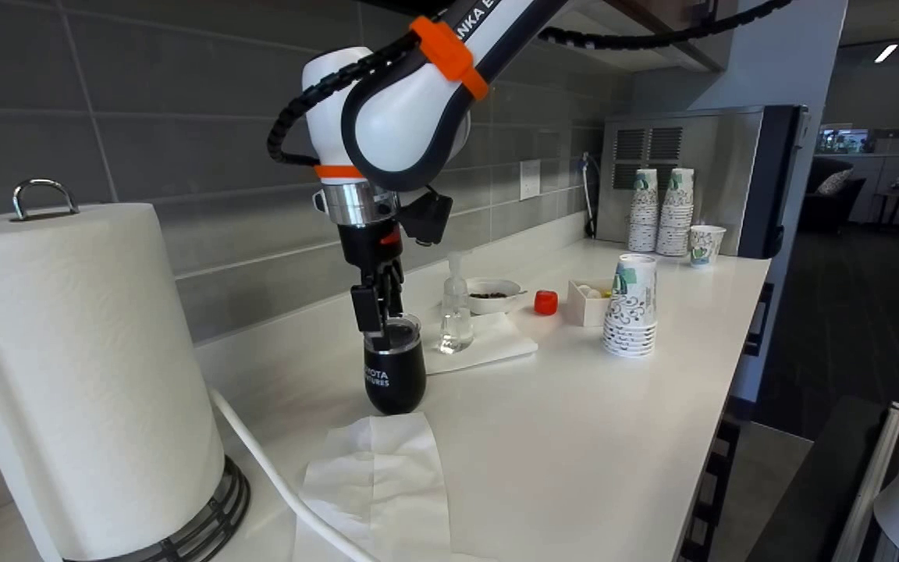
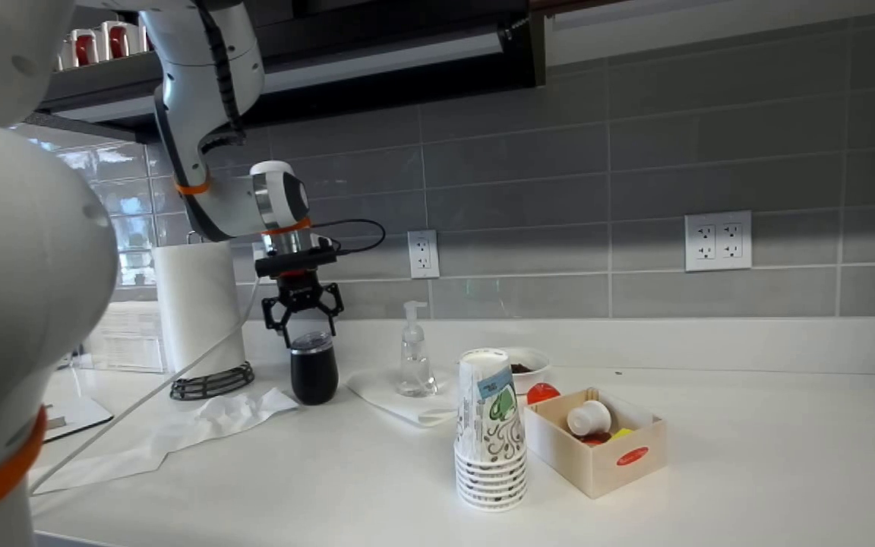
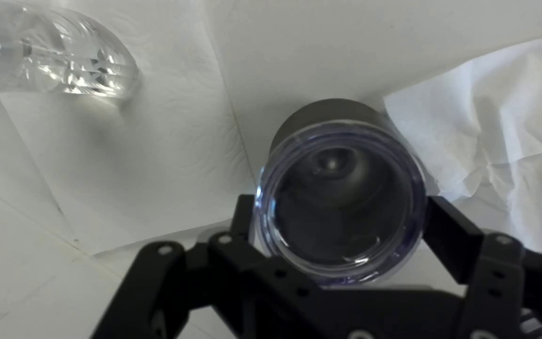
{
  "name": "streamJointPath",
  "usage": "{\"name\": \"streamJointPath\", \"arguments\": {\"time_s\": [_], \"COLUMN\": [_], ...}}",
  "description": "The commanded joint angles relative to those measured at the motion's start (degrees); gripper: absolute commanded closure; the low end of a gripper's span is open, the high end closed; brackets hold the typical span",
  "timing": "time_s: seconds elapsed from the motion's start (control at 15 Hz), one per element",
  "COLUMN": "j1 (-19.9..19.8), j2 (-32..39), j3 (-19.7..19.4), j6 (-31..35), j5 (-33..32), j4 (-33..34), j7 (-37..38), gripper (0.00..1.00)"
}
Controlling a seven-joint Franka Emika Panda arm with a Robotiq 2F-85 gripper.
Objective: Put the lid on the black coffee mug
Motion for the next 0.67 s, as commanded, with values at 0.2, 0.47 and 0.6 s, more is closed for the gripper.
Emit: {"name": "streamJointPath", "arguments": {"time_s": [0.2, 0.47, 0.6], "j1": [-0.39, -0.59, -0.72], "j2": [0.63, 0.41, -0.18], "j3": [0.18, 0.25, 0.27], "j6": [-0.83, -0.84, -0.52], "j5": [0.83, 1.05, 1.09], "j4": [1.40, 1.36, 0.87], "j7": [0.10, -0.22, -0.23], "gripper": [0.00, 0.00, 0.00]}}
